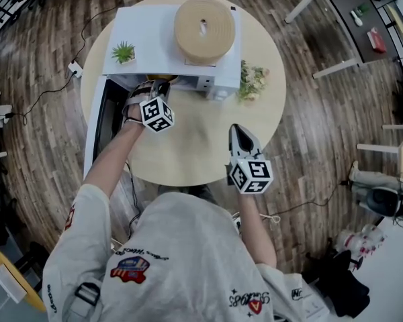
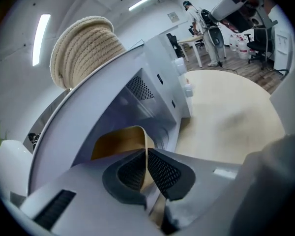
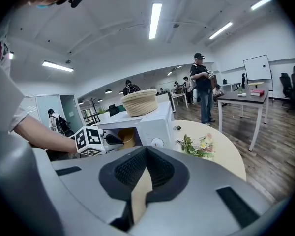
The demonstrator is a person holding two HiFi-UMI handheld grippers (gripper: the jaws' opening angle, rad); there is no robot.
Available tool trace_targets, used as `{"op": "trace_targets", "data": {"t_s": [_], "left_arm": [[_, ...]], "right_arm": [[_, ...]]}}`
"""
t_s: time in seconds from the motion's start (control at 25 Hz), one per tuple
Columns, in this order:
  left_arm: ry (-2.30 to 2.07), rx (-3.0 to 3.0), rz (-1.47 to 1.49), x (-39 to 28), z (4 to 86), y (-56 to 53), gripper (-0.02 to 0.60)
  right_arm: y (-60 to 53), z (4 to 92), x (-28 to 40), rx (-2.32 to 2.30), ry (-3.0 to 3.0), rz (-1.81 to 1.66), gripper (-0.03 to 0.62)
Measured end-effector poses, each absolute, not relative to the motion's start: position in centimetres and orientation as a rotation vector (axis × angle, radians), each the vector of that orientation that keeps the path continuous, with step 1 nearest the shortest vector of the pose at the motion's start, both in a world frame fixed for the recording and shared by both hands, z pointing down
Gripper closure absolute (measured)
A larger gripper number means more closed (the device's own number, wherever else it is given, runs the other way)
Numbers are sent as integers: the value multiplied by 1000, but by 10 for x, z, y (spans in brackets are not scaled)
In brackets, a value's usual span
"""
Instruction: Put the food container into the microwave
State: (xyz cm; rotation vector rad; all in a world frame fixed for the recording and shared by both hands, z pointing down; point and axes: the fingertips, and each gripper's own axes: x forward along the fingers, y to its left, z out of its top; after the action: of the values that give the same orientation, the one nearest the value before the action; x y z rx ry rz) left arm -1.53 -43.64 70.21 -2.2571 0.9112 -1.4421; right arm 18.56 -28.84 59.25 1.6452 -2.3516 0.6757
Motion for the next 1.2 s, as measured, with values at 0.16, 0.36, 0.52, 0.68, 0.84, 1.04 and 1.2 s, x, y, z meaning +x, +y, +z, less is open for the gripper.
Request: {"op": "trace_targets", "data": {"t_s": [0.16,0.36,0.52,0.68,0.84,1.04,1.2], "left_arm": [[927,-2236,-1470,-14,713,-449,568],[921,-2211,-1501,-17,724,-461,568],[899,-2208,-1535,-20,737,-466,568],[881,-2209,-1563,-21,747,-467,568],[890,-2200,-1561,-21,749,-467,568],[902,-2196,-1542,-22,747,-469,567],[914,-2201,-1538,-21,748,-468,566]], "right_arm": [[-287,595,187,1655,-2338,678,597],[-286,600,192,1671,-2319,692,597],[-287,602,195,1690,-2304,701,597],[-286,603,197,1704,-2292,707,597],[-286,604,200,1710,-2283,710,597],[-287,601,200,1716,-2282,717,597],[-287,602,198,1716,-2286,722,597]]}}
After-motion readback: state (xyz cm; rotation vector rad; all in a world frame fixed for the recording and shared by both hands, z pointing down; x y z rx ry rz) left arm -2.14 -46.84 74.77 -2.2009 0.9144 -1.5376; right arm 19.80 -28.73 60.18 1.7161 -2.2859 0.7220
